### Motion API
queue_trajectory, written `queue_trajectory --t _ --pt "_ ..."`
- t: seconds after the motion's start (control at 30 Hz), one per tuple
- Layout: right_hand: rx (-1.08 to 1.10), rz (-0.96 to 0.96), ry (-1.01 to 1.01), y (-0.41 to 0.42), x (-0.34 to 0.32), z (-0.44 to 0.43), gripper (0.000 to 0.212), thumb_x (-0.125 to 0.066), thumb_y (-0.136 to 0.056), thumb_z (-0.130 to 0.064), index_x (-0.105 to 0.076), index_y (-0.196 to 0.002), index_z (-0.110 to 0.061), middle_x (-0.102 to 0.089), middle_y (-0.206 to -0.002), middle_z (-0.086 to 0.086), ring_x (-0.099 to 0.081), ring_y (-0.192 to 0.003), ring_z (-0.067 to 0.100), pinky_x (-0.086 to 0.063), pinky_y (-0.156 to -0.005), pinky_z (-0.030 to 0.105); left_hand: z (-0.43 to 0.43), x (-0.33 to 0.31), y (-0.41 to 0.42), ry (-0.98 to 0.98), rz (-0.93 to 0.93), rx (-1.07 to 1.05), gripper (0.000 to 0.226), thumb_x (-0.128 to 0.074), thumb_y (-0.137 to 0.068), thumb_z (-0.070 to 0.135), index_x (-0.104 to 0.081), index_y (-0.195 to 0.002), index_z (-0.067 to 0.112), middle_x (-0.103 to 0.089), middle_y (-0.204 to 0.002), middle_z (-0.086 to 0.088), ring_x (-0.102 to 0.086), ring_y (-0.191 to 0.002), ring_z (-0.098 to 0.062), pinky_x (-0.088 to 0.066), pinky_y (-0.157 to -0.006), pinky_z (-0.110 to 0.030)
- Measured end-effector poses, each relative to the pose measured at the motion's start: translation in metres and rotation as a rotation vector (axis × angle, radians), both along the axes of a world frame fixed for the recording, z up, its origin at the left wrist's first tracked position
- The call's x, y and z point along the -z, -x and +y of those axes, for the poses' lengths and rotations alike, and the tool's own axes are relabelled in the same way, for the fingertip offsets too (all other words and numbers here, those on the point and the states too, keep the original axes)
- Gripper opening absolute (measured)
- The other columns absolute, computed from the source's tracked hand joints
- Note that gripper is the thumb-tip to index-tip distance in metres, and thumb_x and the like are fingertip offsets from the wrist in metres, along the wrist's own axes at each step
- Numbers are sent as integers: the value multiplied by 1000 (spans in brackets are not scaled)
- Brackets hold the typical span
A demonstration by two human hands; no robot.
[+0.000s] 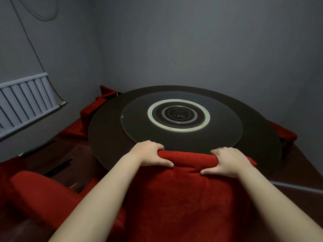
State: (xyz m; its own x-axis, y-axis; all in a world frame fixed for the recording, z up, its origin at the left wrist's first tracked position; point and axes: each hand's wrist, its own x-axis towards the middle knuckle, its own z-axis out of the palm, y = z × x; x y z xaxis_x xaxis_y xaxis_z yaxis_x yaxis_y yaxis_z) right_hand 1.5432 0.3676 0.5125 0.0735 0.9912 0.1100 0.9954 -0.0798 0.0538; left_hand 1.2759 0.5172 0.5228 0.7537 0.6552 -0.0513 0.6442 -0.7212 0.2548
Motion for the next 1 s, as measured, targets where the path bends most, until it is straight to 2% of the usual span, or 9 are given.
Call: queue_trajectory --t 0.13,0.27,0.4,0.63,0.73,0.8,0.9,1.0 --pt "0 21 24 -22 5 33 82 -27 -44 -105 -50 -68 -30 -56 -67 -13 -51 -63 6 -38 -58 28 27 10 -20 -48 -28 -50 72 -44 -50 97 -60 -79 33 -60 -69 16 -57 -76 -7 -44 -67 -31" --pt "0 90 87 -35 7 59 80 -32 -42 -104 -52 -68 -32 -53 -63 -17 -50 -64 6 -37 -61 28 44 16 -32 -81 -40 -80 71 -41 -50 98 -59 -77 34 -58 -68 17 -54 -73 -7 -38 -62 -30" --pt "26 160 151 -34 4 62 77 -34 -39 -104 -54 -69 -36 -54 -66 -20 -52 -68 7 -39 -65 29 43 16 -33 -86 -42 -77 68 -39 -51 98 -56 -75 36 -58 -69 17 -51 -74 -7 -35 -62 -31" --pt "116 178 114 -13 2 37 83 -36 -34 -105 -58 -74 -36 -57 -74 -19 -55 -75 10 -39 -64 30 22 10 -16 -73 -25 -55 61 -42 -54 96 -51 -70 38 -53 -68 19 -49 -75 -9 -35 -65 -32" --pt "146 190 112 -5 -2 30 89 -35 -33 -105 -61 -82 -36 -61 -81 -17 -57 -79 12 -42 -66 31 16 7 -15 -68 -16 -51 61 -43 -57 95 -54 -77 38 -52 -70 18 -49 -77 -11 -35 -67 -32" --pt "163 196 120 -2 -3 24 92 -37 -33 -105 -64 -86 -35 -63 -83 -16 -58 -79 11 -45 -68 31 15 8 -13 -75 0 -40 64 -41 -54 97 -54 -77 38 -52 -70 18 -49 -75 -11 -35 -66 -32" --pt "149 152 70 2 4 10 90 -33 -34 -106 -63 -81 -35 -61 -77 -18 -57 -74 7 -43 -61 29 9 14 -7 -149 -13 -1 73 -29 -47 104 -50 -68 37 -52 -64 18 -50 -67 -9 -34 -60 -31" --pt "154 145 49 5 5 2 90 -32 -35 -106 -63 -80 -35 -60 -75 -18 -55 -72 8 -40 -59 29 1 17 -11 -230 -36 -16 86 -19 -42 106 -58 -78 37 -59 -73 16 -58 -78 -15 -34 -62 -32"
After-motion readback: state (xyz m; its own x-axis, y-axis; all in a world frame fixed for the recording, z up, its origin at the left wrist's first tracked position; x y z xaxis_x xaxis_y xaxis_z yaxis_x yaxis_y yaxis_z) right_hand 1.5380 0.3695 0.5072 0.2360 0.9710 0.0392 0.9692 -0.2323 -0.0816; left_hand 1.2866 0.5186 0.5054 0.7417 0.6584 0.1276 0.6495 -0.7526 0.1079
